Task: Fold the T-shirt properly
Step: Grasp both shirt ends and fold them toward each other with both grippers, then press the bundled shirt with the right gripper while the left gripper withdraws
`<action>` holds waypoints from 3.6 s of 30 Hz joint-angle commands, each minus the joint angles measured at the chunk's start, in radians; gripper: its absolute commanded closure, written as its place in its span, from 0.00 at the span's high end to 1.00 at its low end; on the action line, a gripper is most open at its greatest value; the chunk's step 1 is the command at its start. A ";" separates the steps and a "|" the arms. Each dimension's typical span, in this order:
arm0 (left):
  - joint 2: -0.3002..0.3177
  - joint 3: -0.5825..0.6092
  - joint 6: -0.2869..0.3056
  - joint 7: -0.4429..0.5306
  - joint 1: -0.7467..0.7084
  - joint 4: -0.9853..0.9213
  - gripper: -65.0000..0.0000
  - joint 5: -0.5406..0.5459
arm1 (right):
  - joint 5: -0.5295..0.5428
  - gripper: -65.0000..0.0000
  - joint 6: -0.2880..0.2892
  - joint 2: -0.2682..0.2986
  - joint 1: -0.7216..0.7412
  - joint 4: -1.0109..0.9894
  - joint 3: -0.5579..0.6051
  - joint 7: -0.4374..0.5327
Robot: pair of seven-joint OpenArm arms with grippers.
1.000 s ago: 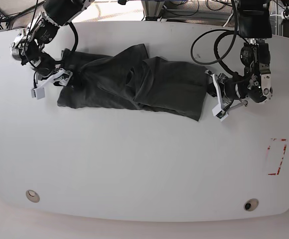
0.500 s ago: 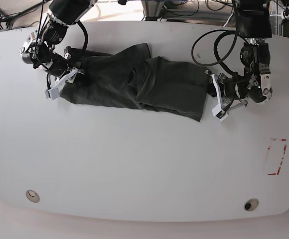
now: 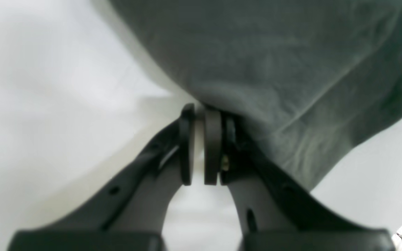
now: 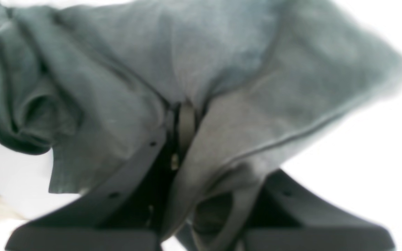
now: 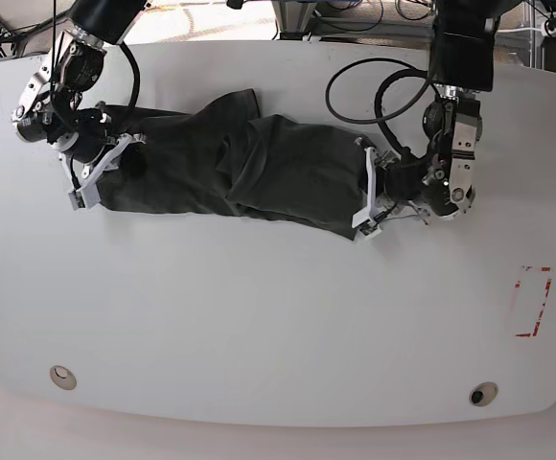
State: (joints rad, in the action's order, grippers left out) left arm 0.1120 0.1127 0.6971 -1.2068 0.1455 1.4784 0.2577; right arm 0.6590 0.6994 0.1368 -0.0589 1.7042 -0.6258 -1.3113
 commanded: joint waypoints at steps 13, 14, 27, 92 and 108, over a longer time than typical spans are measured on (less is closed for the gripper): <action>-0.183 0.124 0.001 0.035 0.075 -0.149 0.07 -0.211 | 0.031 0.00 -0.001 0.053 -0.003 0.291 0.168 0.025; -0.188 0.130 0.001 0.055 0.073 -0.160 0.07 -0.214 | 0.031 0.00 -0.001 0.048 0.001 0.297 0.180 0.025; -0.194 0.153 0.001 0.100 0.055 -0.192 0.07 -0.220 | -0.169 0.04 -0.001 -0.029 0.093 0.291 0.390 0.042; -0.027 -0.354 0.001 -0.011 0.184 -0.111 0.48 0.585 | -0.371 0.69 -0.001 -0.150 0.153 0.224 0.367 0.273; 0.280 -0.460 0.001 -0.011 0.145 -0.100 0.47 0.671 | -0.586 0.69 -0.001 -0.151 0.193 0.104 0.680 0.289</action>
State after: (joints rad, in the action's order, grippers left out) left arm 0.3676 -0.3462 0.6964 -1.2320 0.2874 1.3579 0.9077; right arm 0.0822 0.6994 -0.0143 0.1070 1.7958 0.0399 -1.0500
